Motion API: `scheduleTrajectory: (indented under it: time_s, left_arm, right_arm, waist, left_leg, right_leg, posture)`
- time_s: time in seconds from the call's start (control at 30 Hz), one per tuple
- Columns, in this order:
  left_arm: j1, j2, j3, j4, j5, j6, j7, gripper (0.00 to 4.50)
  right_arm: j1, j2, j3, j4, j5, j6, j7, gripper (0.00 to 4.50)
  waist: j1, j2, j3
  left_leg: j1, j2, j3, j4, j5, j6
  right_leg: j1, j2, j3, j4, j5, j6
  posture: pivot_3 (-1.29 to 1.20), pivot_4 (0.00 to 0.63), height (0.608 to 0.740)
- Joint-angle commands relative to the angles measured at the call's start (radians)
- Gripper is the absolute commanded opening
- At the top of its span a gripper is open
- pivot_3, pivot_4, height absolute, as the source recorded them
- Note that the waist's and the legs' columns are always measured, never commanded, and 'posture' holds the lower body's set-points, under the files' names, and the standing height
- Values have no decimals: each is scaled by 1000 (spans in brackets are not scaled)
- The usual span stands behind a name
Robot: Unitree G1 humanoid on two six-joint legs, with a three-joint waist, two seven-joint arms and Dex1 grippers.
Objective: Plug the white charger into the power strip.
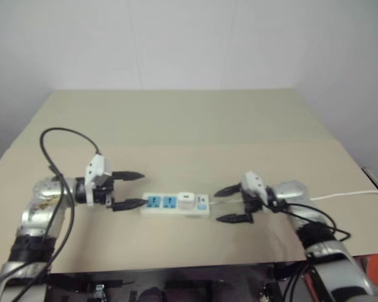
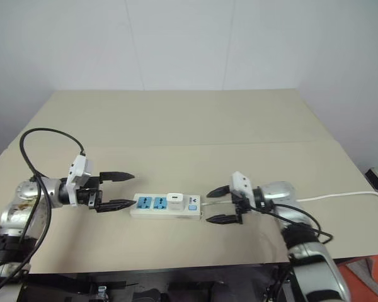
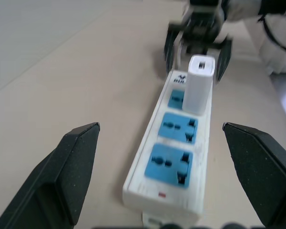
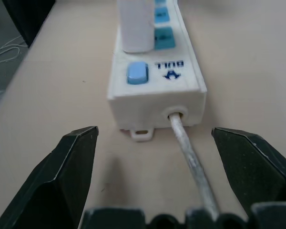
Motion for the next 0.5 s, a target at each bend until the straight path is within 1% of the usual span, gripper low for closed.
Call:
scheduleTrajectory:
  time_s: [0.03,0.17,0.27,0.5]
  left_arm:
    - [51,58,76,-94,-31,27,32,4500]
    - [112,100,125,-143,-49,50,49,4500]
    - [145,104,152,-157,-68,68,68,4500]
    - [167,90,141,-179,-74,76,93,4500]
  right_arm:
    - [72,-116,-114,-188,94,66,-6,4457]
    - [176,-232,-217,-286,154,112,-18,4457]
    - [250,-296,-292,-327,179,128,-40,4457]
    - [328,-347,-348,-392,209,166,-79,4457]
  waist:
    - [2,-1,3]
    - [10,-2,6]
    - [16,-1,7]
    - [17,-3,8]
  left_leg:
    - [0,0,0,0,0,0]
    - [2,0,1,0,0,0]
    - [3,0,2,1,0,0]
    - [5,0,5,2,1,-1]
  right_leg:
    - [0,0,0,-1,0,0]
    - [1,0,0,-3,0,0]
    - [1,1,0,-2,0,0]
    - [2,2,2,-2,-1,0]
  posture:
    - [0,150,740]
    - [0,150,740]
    - [0,150,740]
    - [0,150,740]
